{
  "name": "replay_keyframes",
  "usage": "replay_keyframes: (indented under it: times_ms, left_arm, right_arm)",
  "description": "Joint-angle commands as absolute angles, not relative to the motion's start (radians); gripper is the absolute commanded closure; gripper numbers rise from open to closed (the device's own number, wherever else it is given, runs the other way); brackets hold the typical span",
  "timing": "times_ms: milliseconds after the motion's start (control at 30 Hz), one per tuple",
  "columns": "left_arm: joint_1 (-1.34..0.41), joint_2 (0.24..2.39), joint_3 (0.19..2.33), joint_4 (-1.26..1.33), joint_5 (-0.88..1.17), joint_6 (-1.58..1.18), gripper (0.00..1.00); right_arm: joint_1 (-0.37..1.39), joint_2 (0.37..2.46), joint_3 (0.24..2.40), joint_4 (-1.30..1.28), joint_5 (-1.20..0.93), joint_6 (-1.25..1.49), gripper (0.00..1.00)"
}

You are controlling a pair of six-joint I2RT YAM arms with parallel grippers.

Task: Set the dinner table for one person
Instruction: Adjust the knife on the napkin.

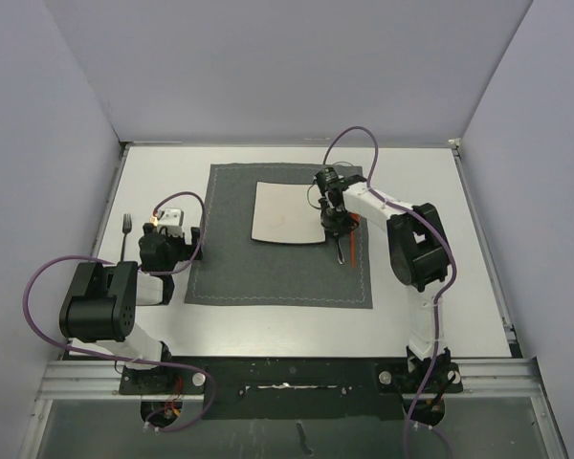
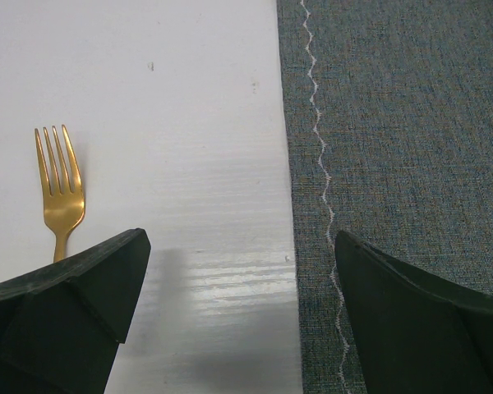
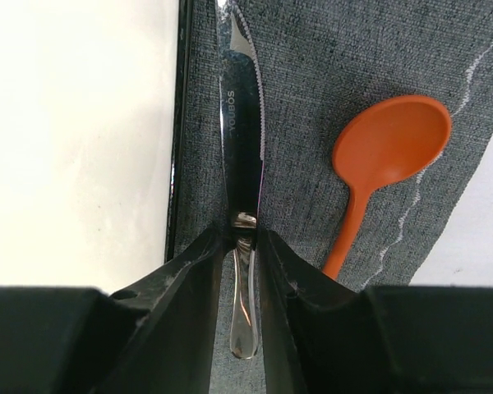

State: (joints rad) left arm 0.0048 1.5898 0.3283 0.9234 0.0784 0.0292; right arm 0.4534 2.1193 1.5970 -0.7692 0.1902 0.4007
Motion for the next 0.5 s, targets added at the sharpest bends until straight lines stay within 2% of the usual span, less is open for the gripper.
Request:
replay_keyframes:
  times_ms: [0, 167, 467]
  left_arm:
    - [0.01, 1.604, 0.356, 0.962, 0.074, 0.017, 0.02]
    - [0.01, 1.604, 0.356, 0.962, 0.074, 0.017, 0.02]
    - [0.01, 1.604, 0.356, 0.963, 0.075, 0.018, 0.02]
  right_arm:
    - [0.454, 2.143, 1.605, -0.771, 0.189, 0.402, 0.78]
    - [0.455, 2.158, 1.61, -0.782, 0.187, 0.411, 1.0]
    - [0.456, 2.175, 1.632, -0.822, 0.211, 0.44, 1.0]
